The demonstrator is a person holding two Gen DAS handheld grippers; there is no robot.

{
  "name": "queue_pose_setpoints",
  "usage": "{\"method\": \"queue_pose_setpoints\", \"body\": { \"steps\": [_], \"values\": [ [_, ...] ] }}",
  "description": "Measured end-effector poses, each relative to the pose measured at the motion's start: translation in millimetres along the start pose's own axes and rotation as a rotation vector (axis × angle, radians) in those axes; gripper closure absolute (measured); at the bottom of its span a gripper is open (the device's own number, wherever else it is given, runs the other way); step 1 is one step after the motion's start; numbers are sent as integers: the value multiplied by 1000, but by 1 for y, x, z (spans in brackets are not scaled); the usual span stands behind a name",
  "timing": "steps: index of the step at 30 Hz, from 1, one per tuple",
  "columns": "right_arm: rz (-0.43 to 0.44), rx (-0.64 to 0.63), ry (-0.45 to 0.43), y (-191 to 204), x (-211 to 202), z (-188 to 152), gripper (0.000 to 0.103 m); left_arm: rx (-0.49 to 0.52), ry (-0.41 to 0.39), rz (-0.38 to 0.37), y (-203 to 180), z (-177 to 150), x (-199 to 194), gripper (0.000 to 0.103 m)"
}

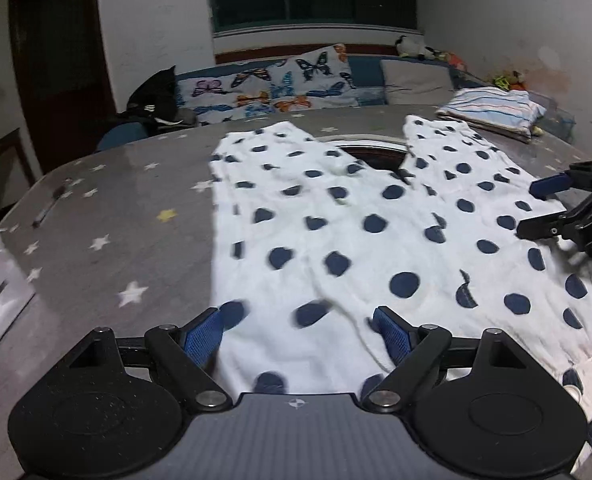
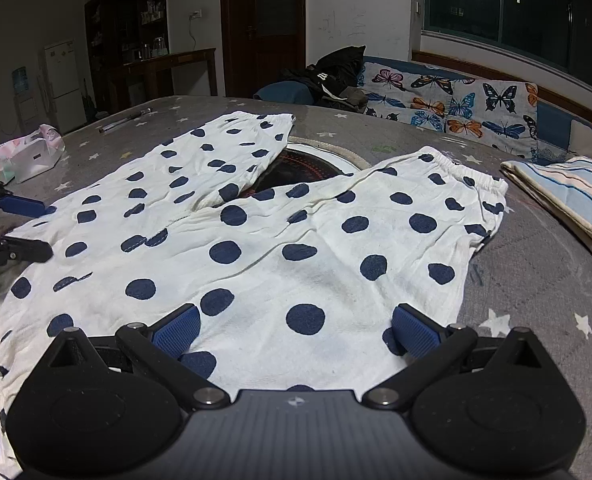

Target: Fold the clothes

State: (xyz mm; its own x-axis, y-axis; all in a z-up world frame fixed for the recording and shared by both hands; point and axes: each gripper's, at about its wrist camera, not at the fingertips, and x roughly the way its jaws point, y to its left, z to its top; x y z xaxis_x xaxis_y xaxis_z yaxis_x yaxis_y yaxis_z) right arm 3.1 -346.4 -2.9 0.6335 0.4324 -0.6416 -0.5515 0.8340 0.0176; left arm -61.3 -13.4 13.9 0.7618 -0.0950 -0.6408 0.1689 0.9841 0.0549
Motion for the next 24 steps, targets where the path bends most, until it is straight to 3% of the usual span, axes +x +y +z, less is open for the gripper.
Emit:
{"method": "queue_pose_setpoints", "body": {
  "steps": [5, 10, 19, 24],
  "values": [
    [0, 0, 0, 0, 0, 0, 0, -7, -8, 13, 3, 8, -11, 19],
    [-1, 0, 2, 0, 0, 1, 0, -12, -70, -75, -13, 27, -20, 18],
    [24, 70, 0, -15, -1, 25, 0, 39, -18, -156, -41, 21, -5, 18],
    [25, 89, 20, -32, 27, 50, 0, 42, 9, -163, -44, 14, 0, 17]
  ]
}}
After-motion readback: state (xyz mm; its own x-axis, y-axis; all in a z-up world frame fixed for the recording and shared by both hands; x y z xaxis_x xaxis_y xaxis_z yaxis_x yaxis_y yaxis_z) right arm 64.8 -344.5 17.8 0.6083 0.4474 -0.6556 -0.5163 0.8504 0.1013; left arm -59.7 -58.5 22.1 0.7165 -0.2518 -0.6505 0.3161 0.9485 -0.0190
